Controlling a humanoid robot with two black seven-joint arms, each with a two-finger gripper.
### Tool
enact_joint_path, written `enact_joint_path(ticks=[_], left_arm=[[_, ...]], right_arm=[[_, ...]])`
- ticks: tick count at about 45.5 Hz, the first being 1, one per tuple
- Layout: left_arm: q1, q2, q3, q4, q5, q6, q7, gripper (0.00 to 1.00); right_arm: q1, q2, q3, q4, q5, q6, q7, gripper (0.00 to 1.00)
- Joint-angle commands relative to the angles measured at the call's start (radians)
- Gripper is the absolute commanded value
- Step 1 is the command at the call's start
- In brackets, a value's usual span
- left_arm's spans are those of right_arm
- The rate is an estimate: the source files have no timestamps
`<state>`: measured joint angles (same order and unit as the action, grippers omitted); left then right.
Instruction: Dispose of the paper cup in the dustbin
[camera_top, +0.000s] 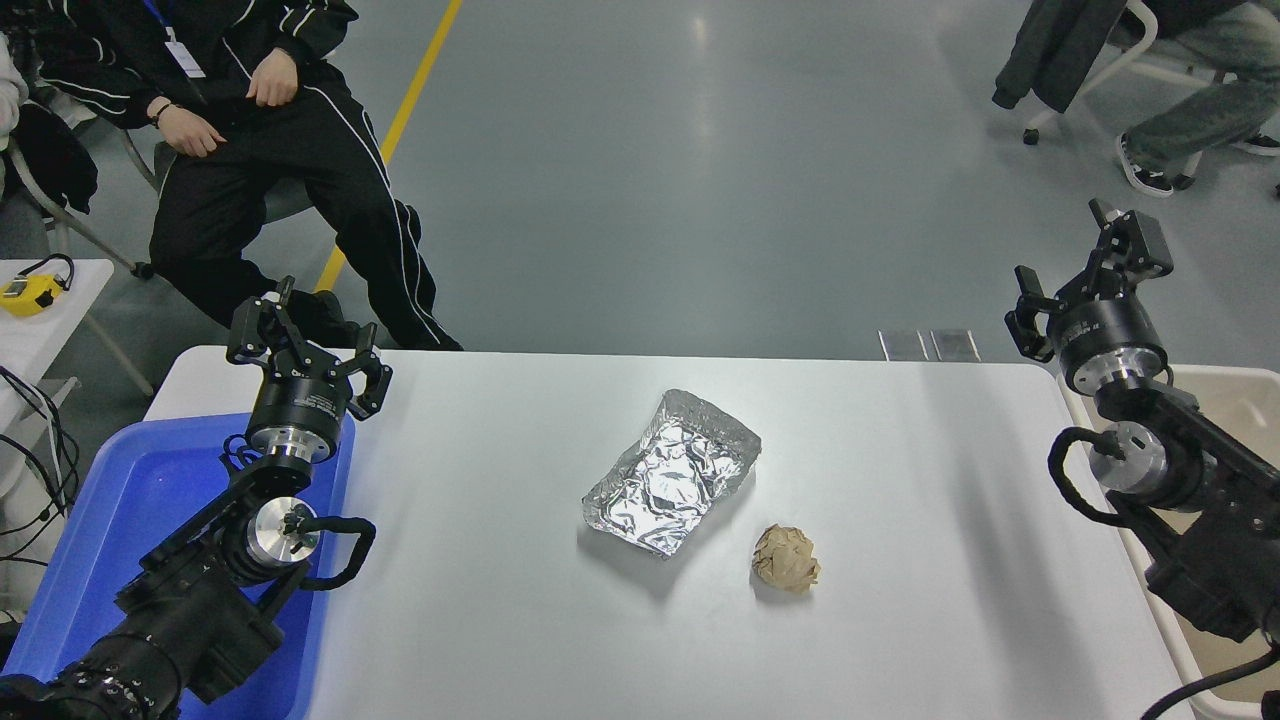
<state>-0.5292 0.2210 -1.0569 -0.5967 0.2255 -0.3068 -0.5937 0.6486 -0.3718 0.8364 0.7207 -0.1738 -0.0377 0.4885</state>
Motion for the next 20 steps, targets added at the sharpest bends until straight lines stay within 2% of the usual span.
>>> enact_joint_path(ticks=[1, 20], left_arm=[[0.0, 0.0, 0.0, 0.0, 0.0, 0.0, 0.0, 1.0], [0.0, 0.0, 0.0, 0.0, 0.0, 0.0, 0.0, 1.0]], right_arm=[[-0.072, 0.047, 0.006, 0.006, -0.001, 0.007, 0.025, 0.99], [-0.066, 0.048, 0.0, -0.003, -0.001, 0.013, 0.025, 0.99]])
